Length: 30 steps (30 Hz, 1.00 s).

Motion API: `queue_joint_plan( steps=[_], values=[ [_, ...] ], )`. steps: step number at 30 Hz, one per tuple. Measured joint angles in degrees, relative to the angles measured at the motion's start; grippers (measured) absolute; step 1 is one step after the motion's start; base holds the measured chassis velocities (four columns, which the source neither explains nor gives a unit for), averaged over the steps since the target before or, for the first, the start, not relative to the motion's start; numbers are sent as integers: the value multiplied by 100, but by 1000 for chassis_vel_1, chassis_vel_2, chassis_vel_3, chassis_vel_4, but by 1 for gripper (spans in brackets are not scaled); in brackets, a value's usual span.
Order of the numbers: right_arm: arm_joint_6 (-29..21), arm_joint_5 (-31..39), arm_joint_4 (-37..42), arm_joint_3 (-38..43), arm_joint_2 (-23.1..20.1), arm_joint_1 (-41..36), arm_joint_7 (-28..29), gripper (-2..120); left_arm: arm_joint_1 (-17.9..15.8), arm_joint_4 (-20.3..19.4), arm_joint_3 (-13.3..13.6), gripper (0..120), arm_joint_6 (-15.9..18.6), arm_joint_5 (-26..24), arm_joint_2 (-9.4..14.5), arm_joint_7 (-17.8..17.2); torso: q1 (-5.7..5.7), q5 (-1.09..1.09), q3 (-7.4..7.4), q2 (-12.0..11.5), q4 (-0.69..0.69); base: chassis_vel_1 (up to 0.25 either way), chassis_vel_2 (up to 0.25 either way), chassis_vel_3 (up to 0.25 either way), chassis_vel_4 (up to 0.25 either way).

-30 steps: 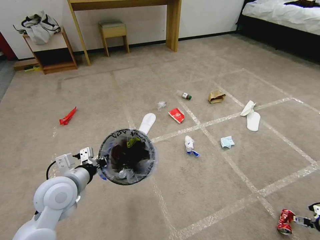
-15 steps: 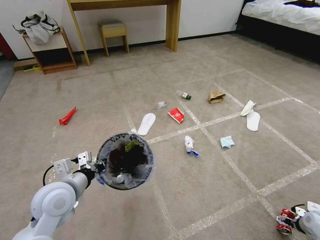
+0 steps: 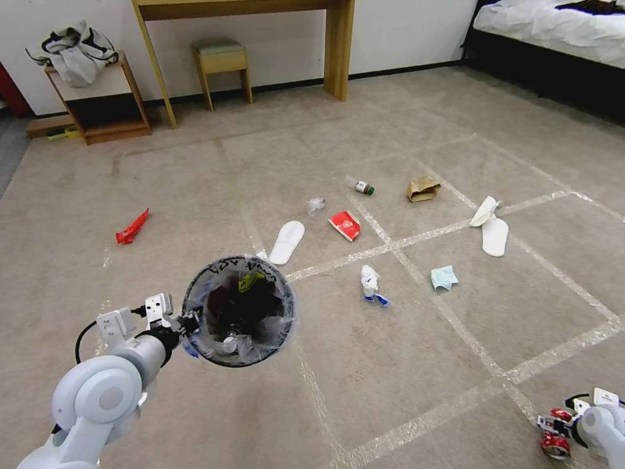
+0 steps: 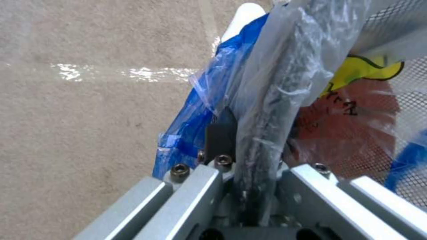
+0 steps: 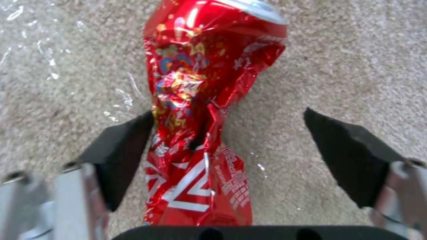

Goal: Pick up the trash bin and place the garbage on the floor into it.

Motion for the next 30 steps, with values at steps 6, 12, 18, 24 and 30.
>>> queue_joint_plan(
  steps=[6, 12, 18, 24, 30],
  values=[
    [14, -3, -29, 43, 48, 13, 96, 60, -49, 33, 111, 0, -1, 24, -35, 0, 0, -1, 0, 0, 1, 0, 0, 0, 0],
    [-16, -10, -5, 48, 52, -10, 72, 39, -130, 94, 198, 0, -7, 42, -34, 1, 0, -1, 0, 0, 3, 0, 0, 0, 0],
    [-16, -47, -35, 27, 78, -9, 27, 26, -151, 121, 271, 0, -8, 77, -71, -2, 0, -3, -1, 0, 4, 0, 0, 0, 0],
    [61, -95, -69, 66, 88, -76, -60, 23, -172, 143, 286, 0, -4, 80, -68, -2, 0, -3, -1, 1, 2, 0, 0, 0, 0],
    [138, -32, 96, 176, 27, -220, -53, 23, -260, 213, 323, 0, 68, 79, 12, 30, 0, 6, 1, 0, -9, 0, 0, 0, 0]
  ],
)
